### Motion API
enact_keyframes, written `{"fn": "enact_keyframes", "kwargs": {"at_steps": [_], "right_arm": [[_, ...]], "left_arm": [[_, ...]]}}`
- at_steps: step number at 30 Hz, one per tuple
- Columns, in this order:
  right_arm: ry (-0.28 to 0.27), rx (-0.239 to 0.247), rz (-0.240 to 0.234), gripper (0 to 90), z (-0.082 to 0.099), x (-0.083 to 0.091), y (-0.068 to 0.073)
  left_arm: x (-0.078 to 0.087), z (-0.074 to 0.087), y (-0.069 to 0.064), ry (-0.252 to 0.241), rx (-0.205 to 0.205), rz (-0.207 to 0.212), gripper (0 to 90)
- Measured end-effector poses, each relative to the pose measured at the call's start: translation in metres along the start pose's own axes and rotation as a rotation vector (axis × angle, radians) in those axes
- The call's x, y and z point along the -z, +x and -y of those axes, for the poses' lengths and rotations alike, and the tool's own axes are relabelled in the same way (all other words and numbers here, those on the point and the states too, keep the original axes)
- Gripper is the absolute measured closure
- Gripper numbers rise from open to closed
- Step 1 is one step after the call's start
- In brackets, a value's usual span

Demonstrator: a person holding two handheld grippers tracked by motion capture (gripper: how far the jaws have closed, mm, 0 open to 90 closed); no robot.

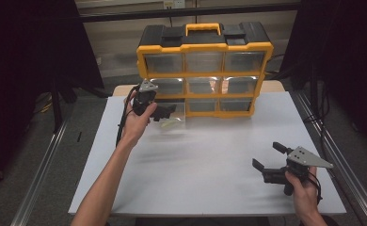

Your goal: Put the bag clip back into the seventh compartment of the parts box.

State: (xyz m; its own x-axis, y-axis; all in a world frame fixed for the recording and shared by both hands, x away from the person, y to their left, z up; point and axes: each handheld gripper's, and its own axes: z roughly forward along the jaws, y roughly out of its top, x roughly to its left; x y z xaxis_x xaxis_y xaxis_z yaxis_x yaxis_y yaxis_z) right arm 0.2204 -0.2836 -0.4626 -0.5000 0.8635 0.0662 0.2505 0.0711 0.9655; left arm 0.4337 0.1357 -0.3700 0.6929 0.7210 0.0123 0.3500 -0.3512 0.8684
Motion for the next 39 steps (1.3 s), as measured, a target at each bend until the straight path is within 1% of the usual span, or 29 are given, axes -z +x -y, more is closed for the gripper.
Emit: {"fn": "enact_keyframes", "kwargs": {"at_steps": [3, 5, 7, 8, 9, 10, 11, 14, 15, 16, 18, 19, 22, 23, 25, 26, 27, 28, 29, 30, 31, 32, 33, 35, 36, 37, 38, 39], "right_arm": [[0.0, -0.005, 0.004, 0.0, 0.0, 0.0, 0.0], [0.004, 0.002, 0.001, 0.0, 0.0, -0.001, 0.0], [0.005, 0.002, -0.003, 0.0, 0.0, 0.0, 0.0], [0.004, -0.002, -0.002, 0.0, 0.0, 0.0, 0.001], [0.003, -0.001, 0.0, 0.0, 0.0, 0.0, 0.0], [0.002, -0.002, 0.003, 0.0, 0.0, 0.0, 0.0], [0.001, -0.002, 0.005, 0.0, 0.0, 0.0, 0.0], [0.002, -0.001, 0.003, 0.0, 0.0, 0.0, -0.001], [0.004, -0.001, -0.001, 0.0, 0.0, 0.0, 0.0], [0.005, -0.005, 0.001, 0.0, 0.0, 0.0, 0.0], [0.005, -0.004, 0.003, 0.0, 0.0, 0.0, 0.0], [0.004, -0.004, 0.003, 0.0, 0.0, 0.0, 0.0], [0.003, -0.003, 0.004, 0.0, 0.0, 0.0, 0.0], [0.002, -0.003, 0.005, 0.0, 0.0, 0.0, -0.001], [0.003, -0.003, 0.007, 0.0, 0.0, 0.0, 0.0], [0.005, -0.005, 0.005, 0.0, 0.0, 0.0, 0.0], [0.004, -0.004, 0.007, 0.0, 0.0, 0.0, -0.001], [0.002, -0.005, 0.007, 0.0, 0.0, 0.0, -0.001], [0.002, -0.005, 0.007, 0.0, 0.0, -0.001, -0.001], [0.004, -0.003, 0.005, 0.0, 0.0, 0.0, -0.001], [0.001, -0.002, 0.005, 0.0, 0.0, 0.0, -0.001], [0.0, -0.006, 0.007, 0.0, 0.0, 0.0, -0.001], [-0.001, -0.006, 0.008, 0.0, 0.0, 0.0, 0.0], [-0.004, -0.012, 0.011, 0.0, 0.0, 0.0, 0.0], [-0.001, -0.005, 0.006, 0.0, 0.0, 0.0, -0.001], [-0.001, -0.007, 0.008, 0.0, 0.0, 0.0, -0.001], [0.0, -0.006, 0.008, 0.0, 0.0, 0.0, 0.0], [-0.001, -0.006, 0.008, 0.0, 0.0, 0.0, 0.0]], "left_arm": [[0.006, 0.004, -0.002, -0.028, 0.003, 0.0, 3.4], [0.011, 0.008, -0.005, -0.045, 0.001, -0.008, 3.4], [0.015, 0.012, -0.006, -0.064, 0.002, -0.006, 3.4], [0.017, 0.014, -0.007, -0.074, 0.003, -0.019, 3.3], [0.02, 0.017, -0.008, -0.087, 0.006, -0.024, 3.3], [0.022, 0.02, -0.007, -0.1, 0.0, -0.011, 3.2], [0.024, 0.023, -0.006, -0.111, 0.0, -0.015, 2.8], [0.028, 0.033, -0.005, -0.14, 0.038, -0.032, 2.7], [0.029, 0.037, -0.006, -0.157, 0.064, -0.025, 2.7], [0.03, 0.039, -0.006, -0.158, 0.07, -0.039, 2.7], [0.031, 0.046, -0.008, -0.174, 0.066, -0.043, 2.7], [0.032, 0.048, -0.008, -0.162, 0.051, -0.054, 2.6], [0.033, 0.057, -0.011, -0.171, 0.064, -0.06, 2.4], [0.033, 0.059, -0.013, -0.184, 0.089, -0.071, 2.3], [0.034, 0.065, -0.013, -0.189, 0.092, -0.068, 2.3], [0.034, 0.068, -0.015, -0.196, 0.11, -0.072, 2.3], [0.035, 0.072, -0.014, -0.193, 0.107, -0.064, 2.3], [0.035, 0.075, -0.015, -0.207, 0.113, -0.067, 2.3], [0.035, 0.079, -0.016, -0.208, 0.116, -0.089, 2.3], [0.036, 0.082, -0.015, -0.2, 0.105, -0.102, 2.3], [0.037, 0.084, -0.015, -0.181, 0.1, -0.115, 2.3], [0.039, 0.087, -0.015, -0.184, 0.099, -0.122, 2.4], [0.04, 0.09, -0.016, -0.194, 0.106, -0.124, 2.4], [0.043, 0.095, -0.015, -0.209, 0.093, -0.12, 2.4], [0.043, 0.097, -0.016, -0.234, 0.104, -0.125, 2.4], [0.045, 0.1, -0.016, -0.24, 0.105, -0.122, 2.4], [0.046, 0.103, -0.017, -0.252, 0.121, -0.131, 2.4], [0.048, 0.106, -0.016, -0.249, 0.116, -0.135, 2.4]]}}
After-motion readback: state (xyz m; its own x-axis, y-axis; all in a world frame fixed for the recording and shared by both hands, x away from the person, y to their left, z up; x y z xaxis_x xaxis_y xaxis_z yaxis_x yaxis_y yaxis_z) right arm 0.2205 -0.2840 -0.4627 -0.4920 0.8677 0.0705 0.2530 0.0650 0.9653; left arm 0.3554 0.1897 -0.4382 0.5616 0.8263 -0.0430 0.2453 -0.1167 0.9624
